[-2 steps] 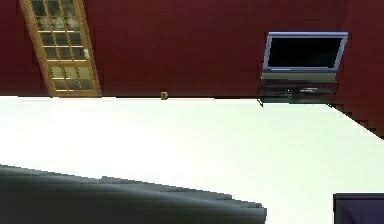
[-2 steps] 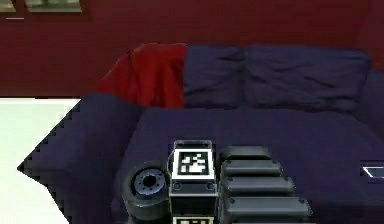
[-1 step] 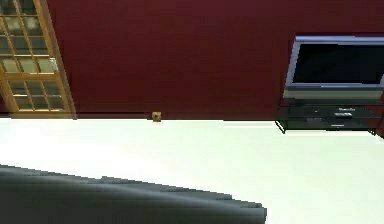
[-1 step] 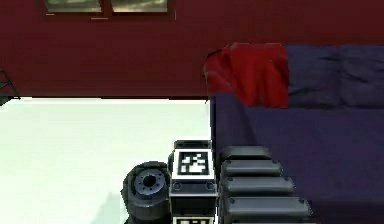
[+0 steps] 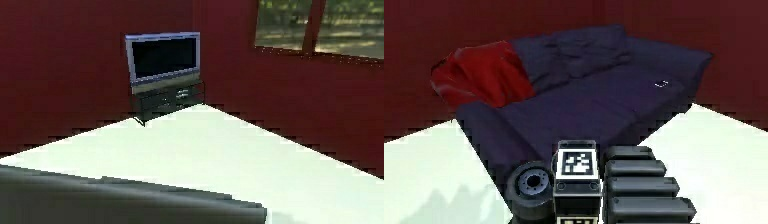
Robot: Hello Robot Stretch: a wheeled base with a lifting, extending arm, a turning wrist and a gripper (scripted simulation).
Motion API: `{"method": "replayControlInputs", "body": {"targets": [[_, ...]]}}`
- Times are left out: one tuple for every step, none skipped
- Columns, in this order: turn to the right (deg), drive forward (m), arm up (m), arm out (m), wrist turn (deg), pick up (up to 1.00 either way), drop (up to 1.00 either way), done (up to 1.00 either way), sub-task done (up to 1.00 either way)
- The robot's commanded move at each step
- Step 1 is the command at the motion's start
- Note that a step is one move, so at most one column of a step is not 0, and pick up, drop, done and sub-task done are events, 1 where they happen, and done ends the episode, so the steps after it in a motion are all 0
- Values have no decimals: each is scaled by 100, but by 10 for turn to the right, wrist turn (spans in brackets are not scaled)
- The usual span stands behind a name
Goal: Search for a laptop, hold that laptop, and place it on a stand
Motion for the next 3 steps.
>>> {"method": "replayControlInputs", "body": {"targets": [[0,100,0,0,0,0,0,0,0],[30,0,0,0,0,0,0,0,0],[0,100,0,0,0,0,0,0,0]]}}
